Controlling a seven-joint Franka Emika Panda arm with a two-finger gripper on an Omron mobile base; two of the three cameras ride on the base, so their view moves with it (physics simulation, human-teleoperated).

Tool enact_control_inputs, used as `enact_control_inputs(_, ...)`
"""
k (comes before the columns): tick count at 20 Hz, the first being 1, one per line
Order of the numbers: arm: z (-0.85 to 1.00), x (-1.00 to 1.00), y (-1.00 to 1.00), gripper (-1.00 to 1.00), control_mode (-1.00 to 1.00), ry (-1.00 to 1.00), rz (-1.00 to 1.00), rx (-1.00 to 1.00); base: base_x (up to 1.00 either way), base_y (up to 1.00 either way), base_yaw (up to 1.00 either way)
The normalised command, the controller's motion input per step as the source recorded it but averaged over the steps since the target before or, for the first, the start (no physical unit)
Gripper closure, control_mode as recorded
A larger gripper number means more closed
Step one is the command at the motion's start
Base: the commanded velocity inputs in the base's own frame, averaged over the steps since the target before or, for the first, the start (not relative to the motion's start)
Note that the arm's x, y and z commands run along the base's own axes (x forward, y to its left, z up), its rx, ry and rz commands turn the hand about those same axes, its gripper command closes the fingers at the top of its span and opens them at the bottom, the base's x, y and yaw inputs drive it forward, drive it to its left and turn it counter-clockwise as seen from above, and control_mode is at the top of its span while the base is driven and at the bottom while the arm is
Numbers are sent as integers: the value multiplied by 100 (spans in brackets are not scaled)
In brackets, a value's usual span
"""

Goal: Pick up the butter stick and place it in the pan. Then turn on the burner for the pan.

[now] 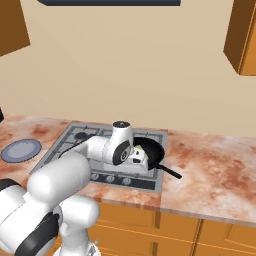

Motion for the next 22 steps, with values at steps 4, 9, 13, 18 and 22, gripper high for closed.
enact_control_inputs(4,-6,9,2,-100,-100,0,1,0,0,0,0)
enact_control_inputs(9,-5,15,7,-100,-100,0,0,0,0,0,0)
enact_control_inputs(13,-7,11,8,-100,-100,0,0,0,0,0,0)
enact_control_inputs(18,-8,2,2,-100,-100,0,0,0,0,0,0)
enact_control_inputs(22,-10,1,0,-100,-100,0,0,0,0,0,0)
